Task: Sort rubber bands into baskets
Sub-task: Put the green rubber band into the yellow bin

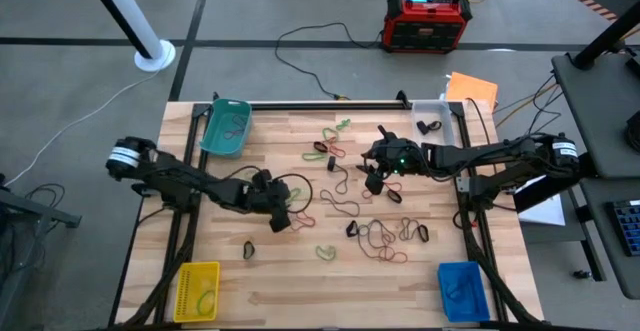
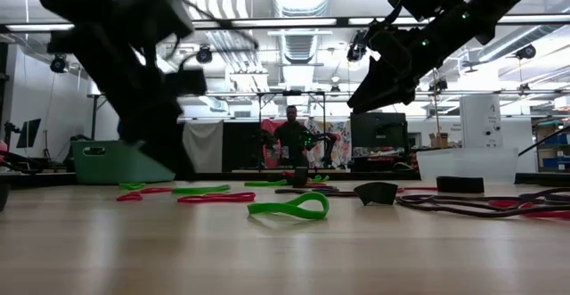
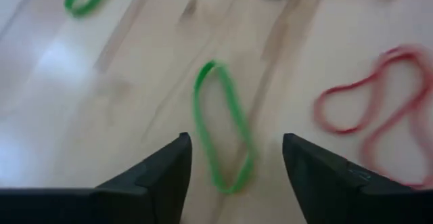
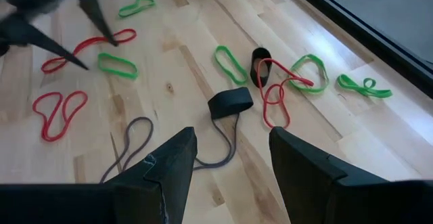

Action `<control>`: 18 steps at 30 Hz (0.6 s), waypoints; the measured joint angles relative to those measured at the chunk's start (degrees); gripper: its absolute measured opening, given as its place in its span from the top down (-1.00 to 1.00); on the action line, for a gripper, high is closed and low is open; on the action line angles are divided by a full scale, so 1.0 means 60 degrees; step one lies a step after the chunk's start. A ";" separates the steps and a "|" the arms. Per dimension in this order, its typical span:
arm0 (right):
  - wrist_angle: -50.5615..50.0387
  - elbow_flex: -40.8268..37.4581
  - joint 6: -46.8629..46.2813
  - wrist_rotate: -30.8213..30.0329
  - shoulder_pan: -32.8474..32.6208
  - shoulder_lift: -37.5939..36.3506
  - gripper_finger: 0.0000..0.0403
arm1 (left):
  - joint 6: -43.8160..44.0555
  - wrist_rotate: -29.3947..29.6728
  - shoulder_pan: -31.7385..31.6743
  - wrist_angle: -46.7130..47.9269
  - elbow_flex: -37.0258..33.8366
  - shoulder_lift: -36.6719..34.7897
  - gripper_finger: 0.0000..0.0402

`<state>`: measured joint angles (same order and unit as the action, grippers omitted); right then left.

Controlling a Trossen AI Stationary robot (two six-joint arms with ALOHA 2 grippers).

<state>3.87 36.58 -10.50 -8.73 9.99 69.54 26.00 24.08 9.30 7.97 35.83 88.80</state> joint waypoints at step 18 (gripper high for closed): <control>-0.0017 0.0000 0.0004 -0.0011 0.0001 0.0000 0.09 | -0.0495 -0.0849 -0.0572 -0.1081 -0.0448 0.0739 0.50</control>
<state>3.77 36.58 -10.48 -8.80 10.00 69.54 23.03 18.98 5.87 1.48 33.15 93.23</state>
